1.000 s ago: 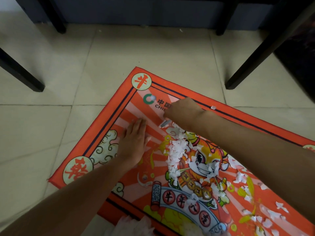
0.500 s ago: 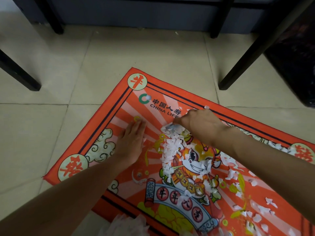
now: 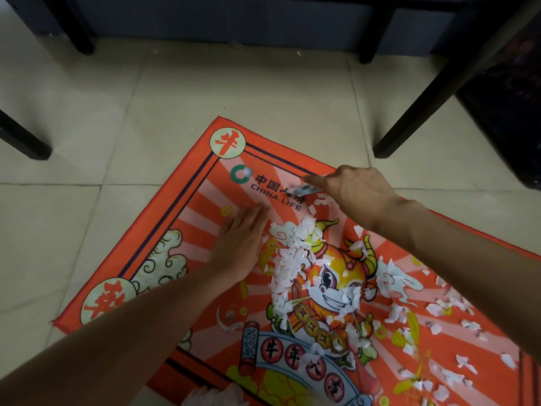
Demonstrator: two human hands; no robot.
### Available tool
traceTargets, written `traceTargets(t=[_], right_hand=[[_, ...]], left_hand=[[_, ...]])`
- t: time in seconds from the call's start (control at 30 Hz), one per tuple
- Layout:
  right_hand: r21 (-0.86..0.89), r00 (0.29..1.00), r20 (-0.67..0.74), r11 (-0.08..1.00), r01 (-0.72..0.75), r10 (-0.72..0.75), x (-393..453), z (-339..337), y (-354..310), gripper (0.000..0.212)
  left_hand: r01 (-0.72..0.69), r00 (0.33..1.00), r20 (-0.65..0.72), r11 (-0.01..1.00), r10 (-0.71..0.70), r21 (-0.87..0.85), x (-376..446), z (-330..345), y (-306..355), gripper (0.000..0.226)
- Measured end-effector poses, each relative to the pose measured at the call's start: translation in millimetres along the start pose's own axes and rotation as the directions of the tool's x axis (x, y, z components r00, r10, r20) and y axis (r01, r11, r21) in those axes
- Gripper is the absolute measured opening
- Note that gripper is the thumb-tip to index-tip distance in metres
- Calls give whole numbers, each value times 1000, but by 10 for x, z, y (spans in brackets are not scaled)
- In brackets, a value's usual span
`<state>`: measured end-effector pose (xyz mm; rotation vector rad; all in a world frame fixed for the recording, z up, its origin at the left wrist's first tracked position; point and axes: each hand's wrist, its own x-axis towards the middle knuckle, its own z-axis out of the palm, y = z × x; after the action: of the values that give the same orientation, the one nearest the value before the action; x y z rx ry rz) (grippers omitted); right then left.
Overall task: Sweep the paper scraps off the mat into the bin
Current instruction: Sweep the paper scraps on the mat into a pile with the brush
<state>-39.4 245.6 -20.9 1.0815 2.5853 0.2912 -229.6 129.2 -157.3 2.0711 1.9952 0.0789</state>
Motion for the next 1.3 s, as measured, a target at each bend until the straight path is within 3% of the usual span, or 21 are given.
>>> traceTargets(t=[0.4,0.8,1.1,1.3], right_hand=[[42,991,120,997,-57,52,335,163,-8,69],[17,989,134,998,66,-68,-185,108,-223,89],[66,992,128,998,-13,4,-553,161,-268,110],[68,993,110,996,-57,49,-683,164,-161,112]], left_hand=[[-20,1000,-7,1000,20,22,25,31,-1,60],[-20,1000,25,999,19,40,41,4,18,61],[-14,999,46,999,12,32,22,-67,119,71],[-77,997,8,997,77,23,-9,-99,146,77]])
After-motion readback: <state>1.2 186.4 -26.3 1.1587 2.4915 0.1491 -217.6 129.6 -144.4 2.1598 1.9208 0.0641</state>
